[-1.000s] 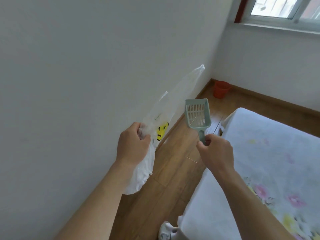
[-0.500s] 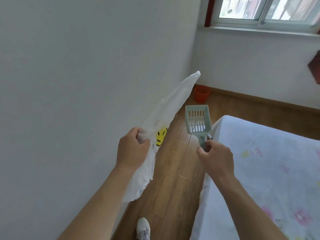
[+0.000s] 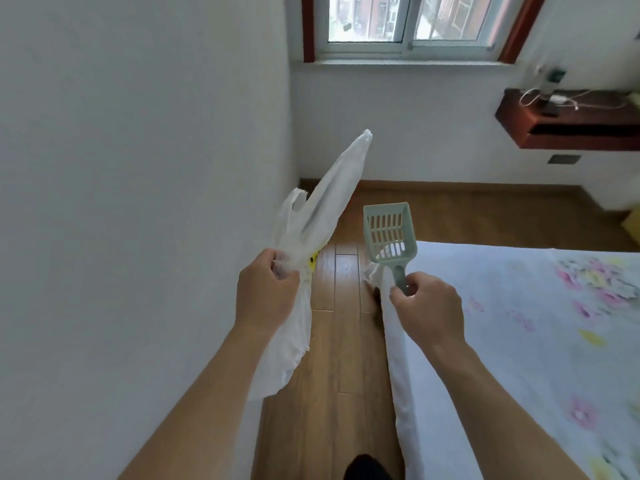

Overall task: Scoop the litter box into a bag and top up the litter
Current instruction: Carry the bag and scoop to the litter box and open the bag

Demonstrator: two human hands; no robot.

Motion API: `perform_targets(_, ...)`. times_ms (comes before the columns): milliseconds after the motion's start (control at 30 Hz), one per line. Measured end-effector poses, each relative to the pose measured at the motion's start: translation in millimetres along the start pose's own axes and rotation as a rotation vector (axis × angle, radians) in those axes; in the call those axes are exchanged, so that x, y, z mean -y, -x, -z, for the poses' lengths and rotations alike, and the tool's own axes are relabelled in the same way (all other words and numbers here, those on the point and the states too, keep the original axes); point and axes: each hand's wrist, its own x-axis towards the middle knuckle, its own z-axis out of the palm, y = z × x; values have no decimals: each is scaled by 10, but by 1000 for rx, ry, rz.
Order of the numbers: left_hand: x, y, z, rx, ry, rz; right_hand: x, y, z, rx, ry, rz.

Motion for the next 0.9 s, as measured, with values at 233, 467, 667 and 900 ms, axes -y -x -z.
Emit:
perform_targets(233, -340, -1170, -833, 119, -13, -132, -305, -1182, -178, -100, 59, -147)
perform_targets(467, -686, -2478, -1403, 145, 0, -131, -291, -2606, -357, -88, 5, -163)
perform_targets(667, -948, -3504, -1721, 146, 20, -147, -111, -3671, -456, -101, -12, -151)
perform_targets(900, -1073, -4861, -2328, 223, 105, -201, -74, -4867, -825, -157, 11, -252)
